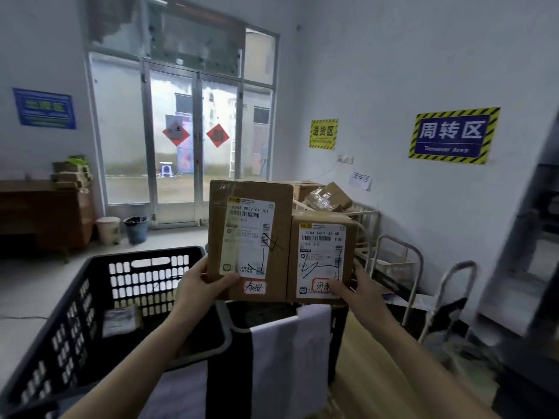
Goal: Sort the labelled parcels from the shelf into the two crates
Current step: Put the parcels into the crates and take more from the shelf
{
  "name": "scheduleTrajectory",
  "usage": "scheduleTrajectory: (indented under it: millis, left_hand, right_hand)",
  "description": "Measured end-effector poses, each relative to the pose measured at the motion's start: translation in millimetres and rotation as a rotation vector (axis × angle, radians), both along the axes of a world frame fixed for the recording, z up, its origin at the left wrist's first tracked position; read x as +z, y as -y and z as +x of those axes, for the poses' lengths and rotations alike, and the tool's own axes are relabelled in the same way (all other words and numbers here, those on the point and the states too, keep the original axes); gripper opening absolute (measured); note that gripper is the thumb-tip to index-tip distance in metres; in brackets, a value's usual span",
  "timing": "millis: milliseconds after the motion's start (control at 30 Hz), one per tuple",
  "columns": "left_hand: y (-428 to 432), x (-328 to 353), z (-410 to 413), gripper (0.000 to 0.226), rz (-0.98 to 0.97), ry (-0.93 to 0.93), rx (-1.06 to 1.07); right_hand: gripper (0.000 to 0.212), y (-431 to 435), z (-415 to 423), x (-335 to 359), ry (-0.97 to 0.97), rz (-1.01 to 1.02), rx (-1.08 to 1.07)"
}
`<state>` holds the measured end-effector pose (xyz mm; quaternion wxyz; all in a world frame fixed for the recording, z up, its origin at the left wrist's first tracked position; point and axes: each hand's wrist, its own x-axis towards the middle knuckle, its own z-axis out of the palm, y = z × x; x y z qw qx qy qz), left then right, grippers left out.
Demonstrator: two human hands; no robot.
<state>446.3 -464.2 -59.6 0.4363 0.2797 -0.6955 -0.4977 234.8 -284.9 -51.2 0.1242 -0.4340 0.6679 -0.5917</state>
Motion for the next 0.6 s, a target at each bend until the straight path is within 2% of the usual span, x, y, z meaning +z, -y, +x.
scheduleTrajectory:
  millis: [200, 300, 367, 467, 533, 600]
  left_hand:
    - [58.2, -13.4, 54.1, 0.032, 0.037, 0.006, 0.089]
    - [79.5, -19.1, 79.5, 0.052, 0.07, 0.003, 0.12]
    - [92.1, -22.7, 92.9, 0.056, 0.071, 0.013, 0.147]
    - [104.0, -29.0, 105.9, 0.048, 0.124, -0.016, 0.19]
    - [112.5, -33.2, 112.5, 0.023, 0.144, -0.03, 0.221]
    - [121.5, -36.9, 116.9, 0.008, 0.172, -0.052, 0.25]
  right_hand:
    - [0.034, 77.8, 33.9, -10.9, 0.002, 0.031, 0.088]
    - [0.034, 110.4, 49.1, -13.7, 0.004, 0.051, 0.126]
    - [0.036, 130.6, 57.2, -14.6, 0.012, 0.054, 0.161]
    - [0.035, 159.1, 66.0, -16.1, 0.037, 0.071, 0.21]
    - [0.038, 178.4, 69.0, -18.1, 0.057, 0.083, 0.247]
    - [0.043, 197.4, 69.2, -20.8, 0.106, 0.085, 0.302]
